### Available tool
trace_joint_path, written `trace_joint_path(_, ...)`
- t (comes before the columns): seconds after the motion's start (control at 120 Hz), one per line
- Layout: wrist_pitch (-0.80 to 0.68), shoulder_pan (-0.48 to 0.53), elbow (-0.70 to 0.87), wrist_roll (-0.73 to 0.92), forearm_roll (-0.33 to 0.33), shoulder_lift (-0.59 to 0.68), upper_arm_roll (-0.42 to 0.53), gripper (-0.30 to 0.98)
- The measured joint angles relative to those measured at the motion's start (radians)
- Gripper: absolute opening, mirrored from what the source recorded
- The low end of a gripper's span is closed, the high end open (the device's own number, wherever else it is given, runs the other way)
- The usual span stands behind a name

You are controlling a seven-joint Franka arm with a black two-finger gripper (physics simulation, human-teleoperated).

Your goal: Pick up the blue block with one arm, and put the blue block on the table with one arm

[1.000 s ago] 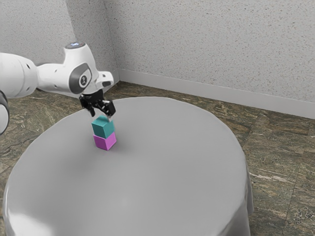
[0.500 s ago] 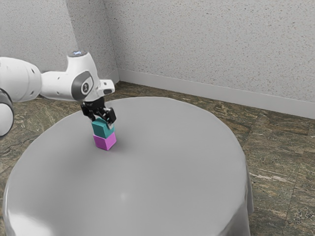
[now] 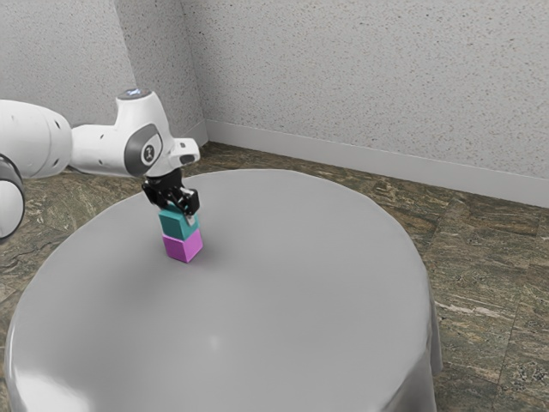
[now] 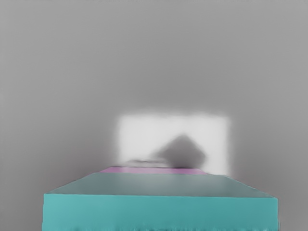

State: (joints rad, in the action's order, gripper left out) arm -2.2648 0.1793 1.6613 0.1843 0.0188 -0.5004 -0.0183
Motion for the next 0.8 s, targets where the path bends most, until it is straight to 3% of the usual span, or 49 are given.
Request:
trace_joint_path(0.225,0.026,0.001,-0.058,-0.013,-0.005,0.001,0.027,0.38)
trace_joint_path(0.508,0.047,-0.011,-0.081,-0.066,-0.043,-0.039,0.166,0.37)
trace_joint_path(0.7,0.032,-0.011,-0.084,-0.098,-0.067,-0.072,0.179,0.38)
trace_joint_path(0.8,0.03,-0.011,-0.084,-0.106,-0.068,-0.078,0.18,0.45)
